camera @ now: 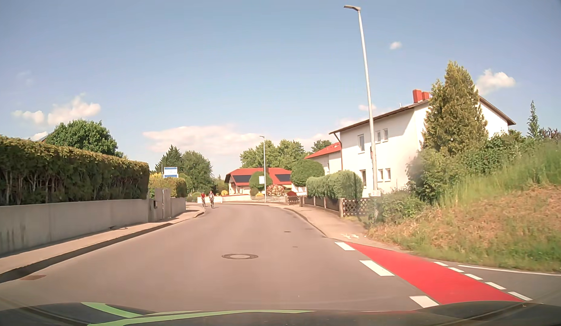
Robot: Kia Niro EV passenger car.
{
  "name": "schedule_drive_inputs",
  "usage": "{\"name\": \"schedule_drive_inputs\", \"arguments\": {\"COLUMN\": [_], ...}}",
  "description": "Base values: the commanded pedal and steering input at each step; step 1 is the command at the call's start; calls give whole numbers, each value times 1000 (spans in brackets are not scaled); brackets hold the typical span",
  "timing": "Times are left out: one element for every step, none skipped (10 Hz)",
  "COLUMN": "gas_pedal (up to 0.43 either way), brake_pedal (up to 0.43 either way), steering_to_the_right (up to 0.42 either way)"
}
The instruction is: Follow the waypoints while adhering to traffic rules and regulations
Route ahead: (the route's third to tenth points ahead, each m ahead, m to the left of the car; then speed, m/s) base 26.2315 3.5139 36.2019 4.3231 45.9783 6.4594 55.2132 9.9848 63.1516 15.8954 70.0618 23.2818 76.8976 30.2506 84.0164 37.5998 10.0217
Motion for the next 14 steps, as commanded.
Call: {"name": "schedule_drive_inputs", "arguments": {"gas_pedal": [98, 98, 98, 98, 98, 98, 87, 59, 59, 47, 39, 28, 20, 0], "brake_pedal": [0, 0, 0, 0, 0, 0, 0, 0, 0, 0, 0, 0, 0, 0], "steering_to_the_right": [-17, -14, -11, -10, -9, -9, -8, -7, -6, -6, -6, -7, -8, -8]}}
